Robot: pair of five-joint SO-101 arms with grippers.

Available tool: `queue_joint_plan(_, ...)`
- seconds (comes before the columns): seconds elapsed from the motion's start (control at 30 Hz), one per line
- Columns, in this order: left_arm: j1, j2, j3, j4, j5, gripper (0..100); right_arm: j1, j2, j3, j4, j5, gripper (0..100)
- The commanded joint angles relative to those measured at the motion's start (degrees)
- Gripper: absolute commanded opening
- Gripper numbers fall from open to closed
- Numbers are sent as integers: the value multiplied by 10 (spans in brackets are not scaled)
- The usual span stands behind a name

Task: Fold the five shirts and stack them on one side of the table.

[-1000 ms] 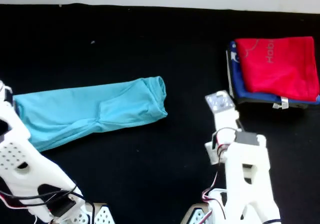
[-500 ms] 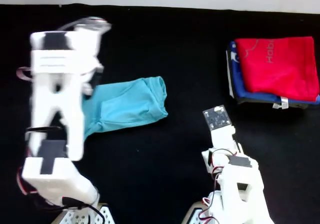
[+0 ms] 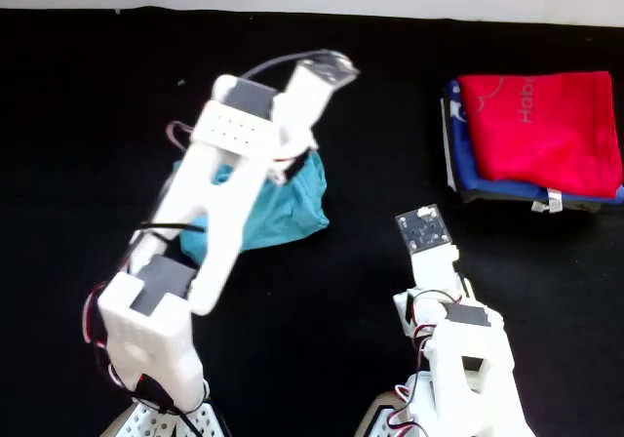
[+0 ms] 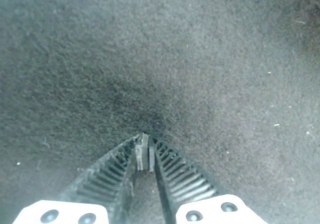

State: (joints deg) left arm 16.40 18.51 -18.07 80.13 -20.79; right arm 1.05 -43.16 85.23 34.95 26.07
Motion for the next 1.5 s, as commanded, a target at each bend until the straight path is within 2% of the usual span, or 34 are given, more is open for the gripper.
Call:
queue_joint_plan(0.0,8,17,-17,-33,42,30,3,1,20,-15,1,5)
queue_joint_plan(0.1,7,36,-56,-28,69,132,3,1,20,-15,1,5)
queue_joint_plan(0.2,1,38,-124,16,94,207,3,1,20,-15,1,5)
queue_joint_plan(0.33,-30,39,-246,91,97,183,3,1,20,-15,1,5)
queue_joint_plan(0.43,-67,44,-287,148,95,140,3,1,20,-15,1,5)
queue_joint_plan(0.53,-107,58,-243,170,94,0,3,1,20,-15,1,5)
queue_joint_plan(0.7,-143,110,-167,170,94,9,3,1,20,-15,1,5)
queue_joint_plan(0.87,-104,165,-167,171,98,9,3,1,20,-15,1,5)
queue_joint_plan(1.1,49,160,-167,199,98,9,3,1,20,-15,1,5)
queue_joint_plan(1.2,86,134,-167,200,98,9,3,1,20,-15,1,5)
queue_joint_plan(1.33,73,56,-167,200,94,9,3,1,20,-15,1,5)
queue_joint_plan(1.47,-10,-5,-165,181,93,9,3,1,20,-15,1,5)
